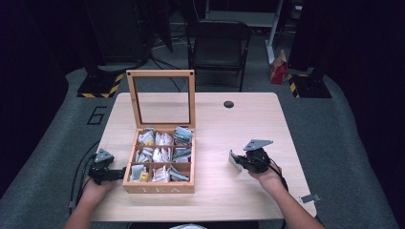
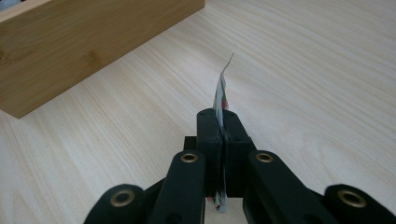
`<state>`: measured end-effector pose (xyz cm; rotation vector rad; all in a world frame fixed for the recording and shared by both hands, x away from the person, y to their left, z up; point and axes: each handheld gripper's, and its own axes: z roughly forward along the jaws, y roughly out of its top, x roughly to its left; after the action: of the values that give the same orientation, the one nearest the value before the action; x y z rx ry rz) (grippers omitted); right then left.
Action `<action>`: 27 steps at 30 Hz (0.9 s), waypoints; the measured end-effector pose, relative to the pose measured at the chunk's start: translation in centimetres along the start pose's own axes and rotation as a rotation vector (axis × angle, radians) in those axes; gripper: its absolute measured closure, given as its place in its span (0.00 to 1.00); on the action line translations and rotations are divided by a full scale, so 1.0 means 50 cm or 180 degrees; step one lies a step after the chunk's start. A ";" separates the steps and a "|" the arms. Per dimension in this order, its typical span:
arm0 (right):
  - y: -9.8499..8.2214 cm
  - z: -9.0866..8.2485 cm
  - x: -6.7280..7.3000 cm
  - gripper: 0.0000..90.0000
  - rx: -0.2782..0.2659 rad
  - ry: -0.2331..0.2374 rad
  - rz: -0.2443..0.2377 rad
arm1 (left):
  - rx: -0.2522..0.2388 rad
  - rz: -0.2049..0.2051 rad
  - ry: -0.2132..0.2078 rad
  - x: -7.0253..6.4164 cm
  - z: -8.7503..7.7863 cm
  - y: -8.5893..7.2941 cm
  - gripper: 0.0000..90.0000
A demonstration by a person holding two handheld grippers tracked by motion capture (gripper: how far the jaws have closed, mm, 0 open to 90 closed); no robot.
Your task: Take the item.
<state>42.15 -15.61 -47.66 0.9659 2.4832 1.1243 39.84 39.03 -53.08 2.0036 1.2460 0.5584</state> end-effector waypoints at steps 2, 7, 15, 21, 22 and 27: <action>-0.001 0.001 0.002 0.98 -0.0015 -0.0012 -0.0008 | 0.0007 0.0015 0.0008 0.000 -0.001 0.000 0.17; -0.004 0.002 0.008 0.96 -0.0021 0.0003 0.0020 | 0.0009 0.0016 0.0009 0.000 -0.001 0.000 0.17; -0.008 0.008 0.021 0.91 -0.0048 0.0066 0.0067 | 0.0007 0.0014 0.0008 0.000 -0.001 0.000 0.17; -0.009 0.013 0.031 0.87 -0.0040 0.0132 0.0083 | 0.0007 0.0004 -0.0001 0.000 0.000 0.000 0.17; -0.009 0.014 0.032 0.85 -0.0043 0.0170 0.0068 | 0.0008 0.0015 0.0008 0.000 -0.001 0.000 0.17; -0.006 0.016 0.044 0.74 -0.0073 0.0200 0.0121 | 0.0012 0.0015 0.0009 0.000 -0.001 0.000 0.17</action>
<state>40.74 -13.87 -48.32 0.9899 2.5051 1.2103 39.82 39.05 -53.05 2.0099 1.2452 0.5615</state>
